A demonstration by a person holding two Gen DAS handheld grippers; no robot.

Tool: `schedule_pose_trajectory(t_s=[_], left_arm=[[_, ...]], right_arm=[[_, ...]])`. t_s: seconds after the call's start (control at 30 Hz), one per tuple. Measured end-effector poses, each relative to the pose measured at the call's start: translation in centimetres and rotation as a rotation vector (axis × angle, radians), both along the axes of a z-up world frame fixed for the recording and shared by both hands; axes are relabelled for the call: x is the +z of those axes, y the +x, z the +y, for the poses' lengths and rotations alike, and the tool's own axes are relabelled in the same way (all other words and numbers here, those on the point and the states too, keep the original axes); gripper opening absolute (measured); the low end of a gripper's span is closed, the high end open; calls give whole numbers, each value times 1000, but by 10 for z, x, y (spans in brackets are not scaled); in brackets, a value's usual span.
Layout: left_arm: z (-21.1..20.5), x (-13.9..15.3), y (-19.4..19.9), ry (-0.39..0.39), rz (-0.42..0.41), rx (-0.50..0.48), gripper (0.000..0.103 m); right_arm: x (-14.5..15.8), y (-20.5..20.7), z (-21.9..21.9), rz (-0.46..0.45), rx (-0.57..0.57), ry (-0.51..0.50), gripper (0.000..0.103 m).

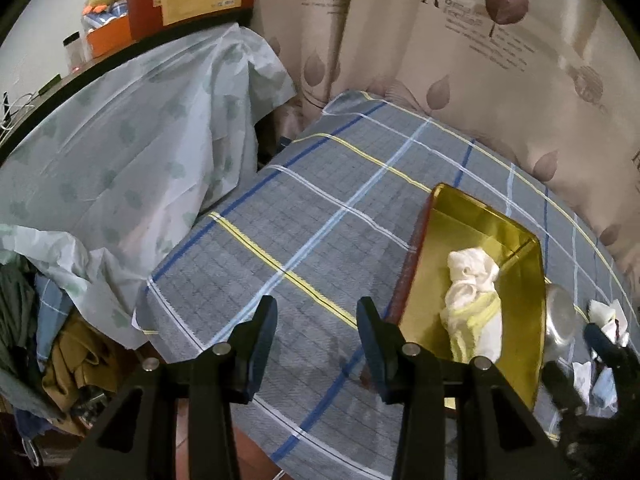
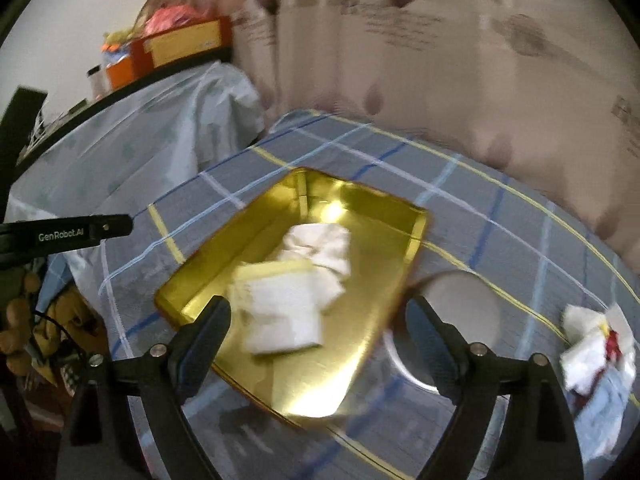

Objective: Organize soft objects
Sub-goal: 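Move the right tool back to the pile while the left tool moves toward the flower-print tissue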

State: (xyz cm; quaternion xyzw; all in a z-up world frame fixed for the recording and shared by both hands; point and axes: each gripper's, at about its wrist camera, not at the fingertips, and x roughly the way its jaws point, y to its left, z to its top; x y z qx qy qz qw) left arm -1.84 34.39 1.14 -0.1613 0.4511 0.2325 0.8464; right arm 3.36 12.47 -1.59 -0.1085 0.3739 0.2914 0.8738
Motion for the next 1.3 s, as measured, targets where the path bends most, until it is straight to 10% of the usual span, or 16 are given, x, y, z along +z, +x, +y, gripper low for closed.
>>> schedule_pose_trajectory(t_s=[0.77,1.3], left_arm=[[-103,9,32,40,15,-258,42],[-244,-7,69,19,81,-585,42]], right_arm=[[-44,0,-333,93,-692,-25,87],[-93,34,-376,179,-765,118,79]])
